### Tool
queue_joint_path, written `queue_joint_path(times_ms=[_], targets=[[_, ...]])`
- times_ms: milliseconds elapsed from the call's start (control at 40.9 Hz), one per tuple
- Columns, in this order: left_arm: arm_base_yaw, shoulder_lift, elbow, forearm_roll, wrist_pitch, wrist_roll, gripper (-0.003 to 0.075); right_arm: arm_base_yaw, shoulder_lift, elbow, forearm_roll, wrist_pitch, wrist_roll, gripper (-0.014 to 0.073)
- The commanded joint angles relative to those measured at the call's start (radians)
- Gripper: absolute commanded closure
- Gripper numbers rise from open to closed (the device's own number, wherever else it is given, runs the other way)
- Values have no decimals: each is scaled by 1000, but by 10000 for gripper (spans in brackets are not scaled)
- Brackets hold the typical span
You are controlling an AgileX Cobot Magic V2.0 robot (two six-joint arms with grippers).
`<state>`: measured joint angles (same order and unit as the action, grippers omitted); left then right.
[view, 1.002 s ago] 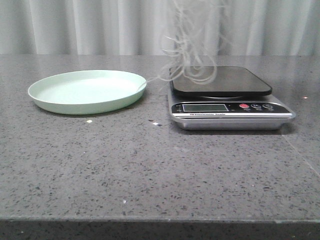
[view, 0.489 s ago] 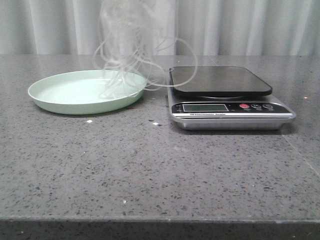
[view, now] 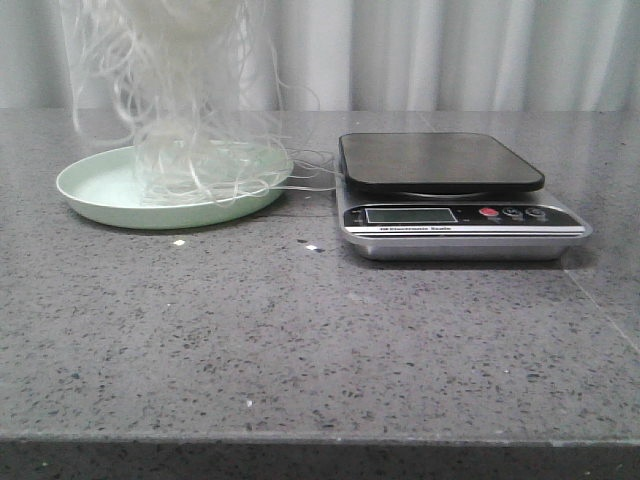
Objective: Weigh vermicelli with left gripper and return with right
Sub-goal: 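Lift the vermicelli with the right gripper and carry it over the plate, then lower the vermicelli onto the green plate and open the right gripper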
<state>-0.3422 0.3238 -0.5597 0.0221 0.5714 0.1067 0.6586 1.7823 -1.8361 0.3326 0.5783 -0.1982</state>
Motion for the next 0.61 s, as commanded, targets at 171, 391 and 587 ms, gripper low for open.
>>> queue_joint_path(times_ms=[171,391,587], targets=[[3,13,-25,-2,-84,-10,583,0,36,-38,16,30,-3,445],[3,13,-25,-2,-84,-10,583,0,110,-38,16,84,-3,445],[3,13,-25,-2,-84,-10,583,0,133,-38,16,107,-3,445]])
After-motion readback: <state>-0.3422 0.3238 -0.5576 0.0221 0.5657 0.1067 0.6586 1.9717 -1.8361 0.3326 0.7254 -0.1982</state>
